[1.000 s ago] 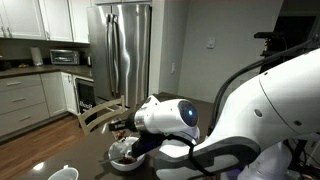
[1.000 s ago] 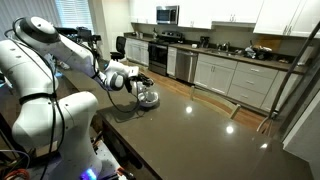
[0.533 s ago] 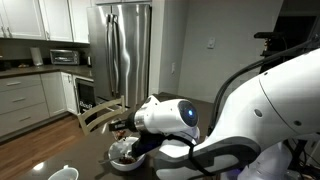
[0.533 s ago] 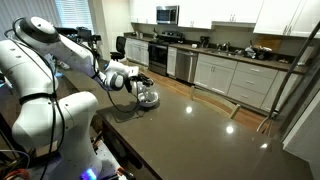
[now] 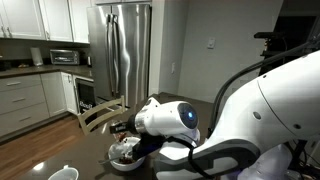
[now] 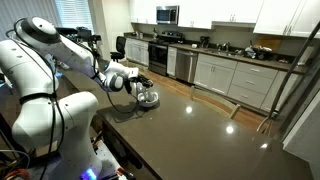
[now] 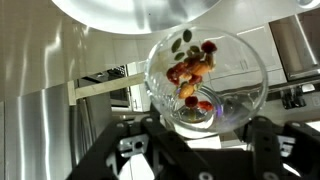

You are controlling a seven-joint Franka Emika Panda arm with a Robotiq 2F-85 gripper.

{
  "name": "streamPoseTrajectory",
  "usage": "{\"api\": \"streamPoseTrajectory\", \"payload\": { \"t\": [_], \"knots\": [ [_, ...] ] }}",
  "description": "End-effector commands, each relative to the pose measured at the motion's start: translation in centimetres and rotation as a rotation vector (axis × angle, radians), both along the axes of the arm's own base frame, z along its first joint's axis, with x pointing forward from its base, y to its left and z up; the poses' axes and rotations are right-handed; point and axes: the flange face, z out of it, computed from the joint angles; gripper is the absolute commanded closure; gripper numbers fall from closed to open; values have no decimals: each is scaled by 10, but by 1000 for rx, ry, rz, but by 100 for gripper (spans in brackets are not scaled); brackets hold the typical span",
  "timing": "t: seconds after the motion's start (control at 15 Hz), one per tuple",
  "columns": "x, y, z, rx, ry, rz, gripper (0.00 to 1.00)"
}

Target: Pour the contents of the glass cup into the bowl

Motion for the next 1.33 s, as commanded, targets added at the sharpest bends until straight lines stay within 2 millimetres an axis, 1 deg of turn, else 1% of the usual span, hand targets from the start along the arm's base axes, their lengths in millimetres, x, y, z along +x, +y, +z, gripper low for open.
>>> {"api": "streamPoseTrajectory", "payload": {
  "t": [0.0,0.27,0.67,1.0,1.13,1.27],
  "knots": [
    [4,-6,4,-25,-11,-1,58],
    [6,-8,9,-25,-17,-5,58],
    [10,-12,29,8,2,-23,58],
    [11,-8,43,38,60,-19,58],
    [10,-6,46,36,59,-20,58],
    [9,-5,44,30,51,-19,58]
  ]
}}
